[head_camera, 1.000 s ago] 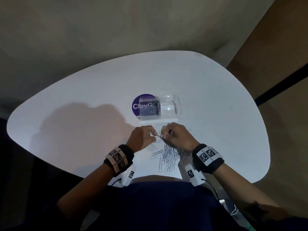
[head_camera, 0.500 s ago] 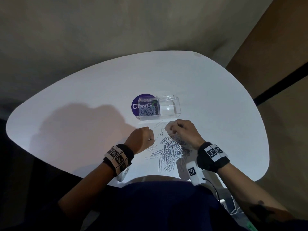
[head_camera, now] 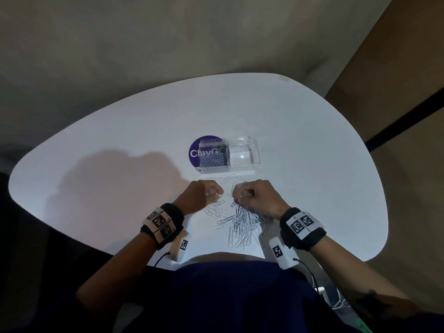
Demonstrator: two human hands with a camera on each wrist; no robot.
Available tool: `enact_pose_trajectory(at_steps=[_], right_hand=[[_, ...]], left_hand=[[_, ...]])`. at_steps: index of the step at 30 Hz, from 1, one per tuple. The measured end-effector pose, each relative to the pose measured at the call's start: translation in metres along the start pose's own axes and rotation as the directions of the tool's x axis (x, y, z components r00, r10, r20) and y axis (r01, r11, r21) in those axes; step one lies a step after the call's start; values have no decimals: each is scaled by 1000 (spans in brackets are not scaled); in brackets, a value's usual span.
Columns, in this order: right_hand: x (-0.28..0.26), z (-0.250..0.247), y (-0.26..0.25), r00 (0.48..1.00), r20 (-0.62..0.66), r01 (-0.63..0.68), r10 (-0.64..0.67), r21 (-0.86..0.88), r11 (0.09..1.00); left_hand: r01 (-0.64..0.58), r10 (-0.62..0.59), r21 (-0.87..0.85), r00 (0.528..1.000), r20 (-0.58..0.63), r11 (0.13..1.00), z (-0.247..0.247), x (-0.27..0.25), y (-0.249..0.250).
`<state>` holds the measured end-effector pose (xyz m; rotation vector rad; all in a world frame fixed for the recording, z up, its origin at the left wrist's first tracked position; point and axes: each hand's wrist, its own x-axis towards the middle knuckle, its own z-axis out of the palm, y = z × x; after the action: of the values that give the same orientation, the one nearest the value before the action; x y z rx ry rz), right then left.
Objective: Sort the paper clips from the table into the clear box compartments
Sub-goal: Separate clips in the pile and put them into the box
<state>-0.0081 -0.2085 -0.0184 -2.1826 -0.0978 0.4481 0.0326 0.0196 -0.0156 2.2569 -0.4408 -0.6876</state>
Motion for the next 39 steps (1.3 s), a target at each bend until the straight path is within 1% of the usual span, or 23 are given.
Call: enact_pose_trajectory(at_steps=[2, 4, 6, 9, 11, 13, 15, 17, 19, 20, 22, 24, 26, 28, 31, 32, 33, 36, 37, 38, 39], right_hand=[[1, 7, -2, 998, 12, 65, -64, -173, 983], [1, 12, -3, 994, 28, 109, -106, -301, 947], [2, 14, -7, 987, 54, 158, -148, -395, 905], [7, 14, -10, 985, 71, 174, -159, -471, 865], [9, 14, -11, 988, 91, 153, -124, -478, 865], [10, 13, -10, 990, 99, 136, -102, -448, 884], [9, 9, -12, 994, 77, 103, -82, -327, 939], [7, 4, -14, 998, 39, 57, -53, -120, 991], [3, -3, -17, 1000, 9, -8, 7, 85, 996], [1, -6, -19, 998, 1, -57, 58, 195, 979], [-2, -11, -21, 990, 15, -135, 141, 405, 904], [-2, -14, -18, 982, 35, -174, 184, 535, 827], [0, -16, -12, 973, 81, -221, 218, 619, 754], [2, -16, -7, 958, 119, -272, 260, 661, 699], [-2, -19, -9, 951, 135, -294, 279, 681, 671], [-3, -19, -9, 952, 135, -293, 275, 666, 686], [-4, -19, -11, 959, 126, -275, 255, 638, 719], [-5, -14, -11, 980, 89, -197, 175, 470, 860], [-4, -12, -11, 988, 69, -157, 141, 364, 918], [-4, -11, -11, 993, 54, -111, 102, 221, 969], [-3, -9, -10, 997, 51, -63, 60, 67, 996]], left_hand=[[-32, 35, 45, 998, -59, 998, -2, -1, 1], [-75, 87, 116, 991, -103, 990, -5, -3, 2], [-97, 121, 206, 987, -106, 974, -7, -4, 3], [-57, 91, 272, 989, -115, 961, -6, -4, 2], [-77, 123, 346, 986, -113, 935, -2, -4, 3], [-118, 163, 385, 983, -87, 915, 4, -5, 6], [-134, 170, 399, 984, -56, 907, 10, -5, 8], [-140, 170, 426, 985, -33, 894, 15, -4, 10], [-153, 181, 441, 983, -23, 885, 19, -2, 9], [-158, 184, 440, 983, -17, 884, 21, -1, 9], [-158, 171, 418, 985, 7, 895, 21, 0, 9], [-168, 171, 397, 985, 28, 902, 20, 1, 8], [-183, 181, 387, 983, 42, 904, 19, 1, 7], [-189, 185, 389, 982, 48, 902, 18, 0, 4], [-204, 209, 392, 978, 32, 897, 15, -1, -1], [-201, 206, 375, 978, 27, 905, 14, -2, -1], [-195, 197, 367, 980, 32, 910, 12, -2, -1], [-189, 171, 410, 982, 80, 892, 7, -4, -2], [-191, 171, 424, 982, 86, 885, 7, -5, -2], [-193, 172, 431, 981, 87, 881, 7, -5, -2], [-195, 174, 429, 981, 89, 882, 7, -6, -2]])
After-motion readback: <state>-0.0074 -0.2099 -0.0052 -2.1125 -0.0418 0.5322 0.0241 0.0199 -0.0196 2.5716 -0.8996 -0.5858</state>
